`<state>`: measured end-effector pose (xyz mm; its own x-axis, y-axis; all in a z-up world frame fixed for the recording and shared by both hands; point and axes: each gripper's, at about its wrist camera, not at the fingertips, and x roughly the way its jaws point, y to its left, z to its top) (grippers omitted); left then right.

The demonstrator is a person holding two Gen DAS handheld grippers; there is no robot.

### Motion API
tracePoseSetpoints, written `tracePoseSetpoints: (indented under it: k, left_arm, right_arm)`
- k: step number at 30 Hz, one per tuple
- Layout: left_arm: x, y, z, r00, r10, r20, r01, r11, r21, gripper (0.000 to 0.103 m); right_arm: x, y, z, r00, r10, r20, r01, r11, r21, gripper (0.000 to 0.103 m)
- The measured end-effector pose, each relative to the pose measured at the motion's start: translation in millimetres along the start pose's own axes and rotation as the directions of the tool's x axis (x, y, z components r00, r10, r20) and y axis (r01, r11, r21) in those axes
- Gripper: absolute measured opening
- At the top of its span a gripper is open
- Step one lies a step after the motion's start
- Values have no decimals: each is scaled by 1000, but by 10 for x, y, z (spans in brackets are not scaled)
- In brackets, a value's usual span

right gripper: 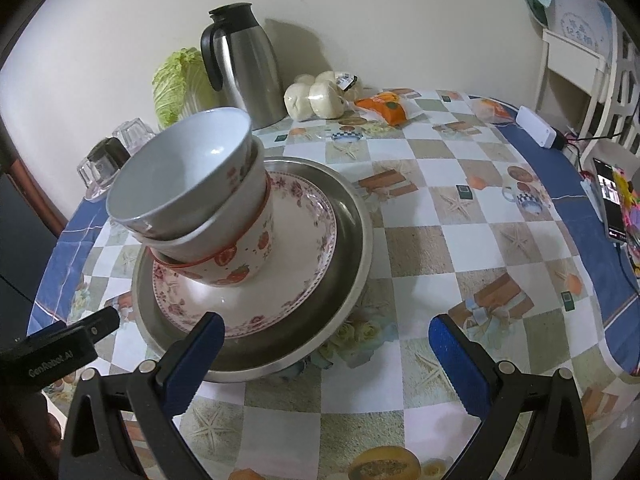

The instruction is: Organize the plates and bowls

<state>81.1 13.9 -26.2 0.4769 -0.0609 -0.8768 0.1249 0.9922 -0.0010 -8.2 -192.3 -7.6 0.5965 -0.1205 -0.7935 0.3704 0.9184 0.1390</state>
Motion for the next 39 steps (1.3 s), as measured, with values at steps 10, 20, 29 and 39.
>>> tracePoseSetpoints:
  k: [10,20,29,39]
  left_arm:
    - [30,-44,-17,1000,12,-10,-11,1000,25,99]
    - [42,-45,-34,1000,30,4,-30,999,44,99]
    - [34,-48,-44,999,45,24,-46,997,55,99]
    - [40,-53,-52,998,51,32,-53,997,63,99]
  right_arm:
    - [30,9,0,1000,-6,-11,6,1000,-3,103]
    - [40,46,-16,1000,-20,-19,20,1000,-14,103]
    - [57,43,-27,999,-21,-27,21,1000,-11,103]
    - [71,50,-30,999,-23,-35,23,1000,-12,103]
